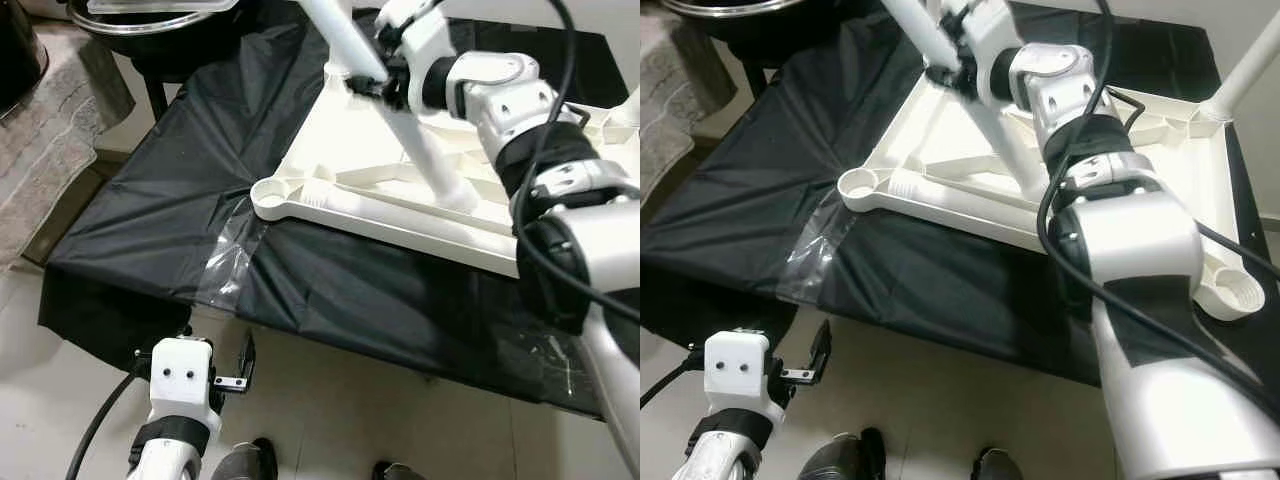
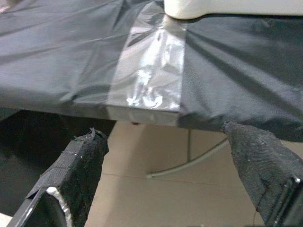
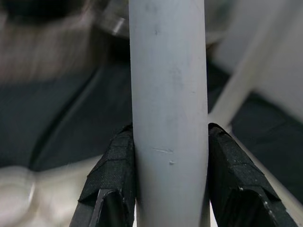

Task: Building children table

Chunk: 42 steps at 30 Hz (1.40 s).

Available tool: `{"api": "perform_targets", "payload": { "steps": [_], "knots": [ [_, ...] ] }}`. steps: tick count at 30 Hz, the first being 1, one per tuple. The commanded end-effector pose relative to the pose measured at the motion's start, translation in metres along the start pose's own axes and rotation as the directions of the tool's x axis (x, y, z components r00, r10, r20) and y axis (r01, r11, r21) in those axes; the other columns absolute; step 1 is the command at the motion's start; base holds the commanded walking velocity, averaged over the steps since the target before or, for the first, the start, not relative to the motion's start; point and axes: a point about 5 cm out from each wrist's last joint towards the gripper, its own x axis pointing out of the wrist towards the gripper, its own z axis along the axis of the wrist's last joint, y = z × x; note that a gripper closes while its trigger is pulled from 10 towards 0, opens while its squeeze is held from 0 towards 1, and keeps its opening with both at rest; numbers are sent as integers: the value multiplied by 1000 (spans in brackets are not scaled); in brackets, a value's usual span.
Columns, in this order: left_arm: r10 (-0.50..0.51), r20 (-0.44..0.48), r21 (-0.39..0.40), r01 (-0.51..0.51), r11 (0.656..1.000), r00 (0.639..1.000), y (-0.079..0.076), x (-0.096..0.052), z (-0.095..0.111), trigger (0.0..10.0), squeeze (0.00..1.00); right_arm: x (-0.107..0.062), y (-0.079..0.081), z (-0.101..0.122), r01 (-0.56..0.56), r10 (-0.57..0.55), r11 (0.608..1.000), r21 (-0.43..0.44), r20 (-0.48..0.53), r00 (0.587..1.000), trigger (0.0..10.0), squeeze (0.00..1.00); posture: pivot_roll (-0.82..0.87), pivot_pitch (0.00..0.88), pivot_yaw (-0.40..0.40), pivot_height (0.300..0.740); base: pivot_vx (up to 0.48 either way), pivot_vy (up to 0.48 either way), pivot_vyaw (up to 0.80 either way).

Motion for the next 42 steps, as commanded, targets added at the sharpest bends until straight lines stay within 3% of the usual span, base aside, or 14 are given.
{"api": "perform_targets", "payload": {
  "steps": [1,6,11,12,17,20,23,27,29,30,31,37,38,42],
  "knots": [
    [9,-20,-5,-9,1000,1000,2,-1,-6,10000,0,-2,-6,22,48,-50,999,22,101,994,0,0,20,128,15,740,0,0,0],
    [16,13,-1,-16,1000,1000,4,6,-2,10000,0,-9,-19,48,139,-179,977,163,263,948,0,0,19,106,13,740,0,0,0],
    [11,40,-6,-11,1000,999,7,13,3,10000,0,-14,-24,61,99,-237,934,344,386,892,0,0,22,94,6,740,0,0,0],
    [-3,53,5,3,1000,999,7,15,6,10000,1000,-14,-22,58,72,-240,920,386,408,881,0,0,20,90,5,740,0,0,0],
    [-83,106,72,75,995,991,4,24,17,10000,1000,-7,-9,34,-64,-223,848,526,464,857,0,0,29,77,9,740,0,0,0],
    [-110,120,92,99,991,987,3,28,21,10000,1000,-4,-2,25,-96,-215,838,537,488,846,0,0,29,77,9,740,0,0,0],
    [-110,122,92,99,991,986,3,28,21,10000,1000,-4,-2,25,-94,-221,836,541,488,845,0,0,29,77,9,740,0,0,0],
    [-213,137,39,210,977,967,-5,36,29,10000,1000,1,14,9,-192,-183,789,584,521,834,0,0,33,76,7,740,0,0,0],
    [-265,142,88,255,963,954,-9,41,33,10000,1000,6,28,-4,-222,-155,775,592,518,841,0,0,41,73,7,740,0,0,0],
    [-364,140,230,328,916,921,-13,53,41,10000,1000,13,63,-28,-286,-95,743,605,519,850,0,0,46,73,11,740,0,0,0],
    [-386,136,266,342,901,912,-13,56,43,10000,1000,13,72,-34,-303,-82,734,608,522,849,0,0,46,73,11,740,0,0,0],
    [-407,96,334,356,873,908,-14,65,42,10000,1000,16,90,-41,-342,-69,681,647,522,850,0,0,46,73,11,740,0,0,0],
    [-411,80,379,353,855,908,-14,70,42,10000,0,17,99,-44,-361,-60,654,664,521,851,0,0,46,73,11,740,0,0,0],
    [-423,68,438,354,826,903,-14,77,43,10000,0,17,113,-47,-395,-36,618,680,526,850,0,0,45,75,13,740,0,0,0]
  ]
}}
